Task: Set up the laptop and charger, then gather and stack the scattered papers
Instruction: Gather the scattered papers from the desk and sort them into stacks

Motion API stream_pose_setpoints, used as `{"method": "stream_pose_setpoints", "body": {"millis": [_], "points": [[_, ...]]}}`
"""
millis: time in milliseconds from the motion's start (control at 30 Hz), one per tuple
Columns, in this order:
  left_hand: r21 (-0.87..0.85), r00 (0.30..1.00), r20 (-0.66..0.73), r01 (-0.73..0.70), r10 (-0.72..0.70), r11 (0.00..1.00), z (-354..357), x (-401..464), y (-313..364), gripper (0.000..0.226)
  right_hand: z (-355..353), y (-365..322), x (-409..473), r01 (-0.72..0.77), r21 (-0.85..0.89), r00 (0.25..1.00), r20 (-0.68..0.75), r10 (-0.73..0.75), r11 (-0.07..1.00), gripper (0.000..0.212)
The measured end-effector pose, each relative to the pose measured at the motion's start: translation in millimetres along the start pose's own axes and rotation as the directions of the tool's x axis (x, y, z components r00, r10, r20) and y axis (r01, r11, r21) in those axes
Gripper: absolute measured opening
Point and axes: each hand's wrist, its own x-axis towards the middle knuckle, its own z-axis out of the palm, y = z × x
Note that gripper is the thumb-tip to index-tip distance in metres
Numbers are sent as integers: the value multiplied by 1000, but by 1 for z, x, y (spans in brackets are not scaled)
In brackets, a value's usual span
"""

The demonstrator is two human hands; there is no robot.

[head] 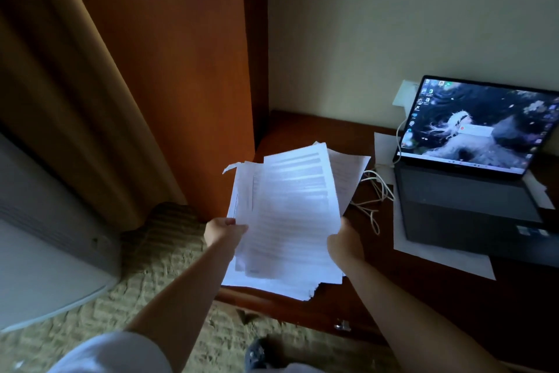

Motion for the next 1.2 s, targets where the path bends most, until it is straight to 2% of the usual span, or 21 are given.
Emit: {"method": "stream_pose_setpoints", "body": {"millis": [67, 167, 233, 367, 467, 533, 667, 733, 833, 1000, 1067, 1200], "points": [[-23, 1000, 21, 9, -8, 1000, 2, -1, -4, 20, 2, 1, 0, -46, 50, 998, 53, 44, 998, 42], [-30, 1000, 24, 0, 1, 1000, 3, 1, -10, 22, 3, -3, -6, -15, 58, 989, -144, 23, 998, 29], [-16, 1000, 10, -7, 7, 1000, 5, 4, -13, 23, -1, -6, -10, -30, 36, 974, -223, 37, 999, 30], [-18, 999, 30, -37, 37, 999, 7, 5, -14, 27, 6, -6, -6, -80, -4, 991, -111, 79, 997, 36], [-16, 993, 56, -100, 101, 995, 7, 6, -17, 48, 17, -6, -7, -97, 10, 995, -9, 97, 995, 43], [9, 988, 73, -140, 139, 990, 7, 7, -18, 54, 21, -6, -10, -108, 21, 994, -25, 109, 994, 46], [-113, 996, 91, 2, 8, 994, 5, 9, -15, 46, 21, -9, -11, -122, -83, 991, -60, 118, 989, 54], [-126, 991, 130, 2, 15, 992, 5, 10, -13, 46, 20, -10, -10, -127, -69, 991, -43, 125, 989, 56], [-99, 988, 145, -34, 49, 995, 4, 10, -10, 50, 14, -11, -8, -60, -47, 998, -31, 59, 997, 43], [-57, 996, 80, -19, 24, 998, 4, 13, -10, 40, 0, -11, -11, 8, 49, 960, -281, 6, 999, 30], [-43, 994, 105, -16, 21, 999, 4, 13, -11, 34, -3, -12, -8, -7, 138, 966, -254, 42, 990, 34], [-38, 989, 151, 13, -7, 999, 7, 14, -13, 21, 5, -9, -4, -67, 166, 994, -71, 80, 984, 44]]}}
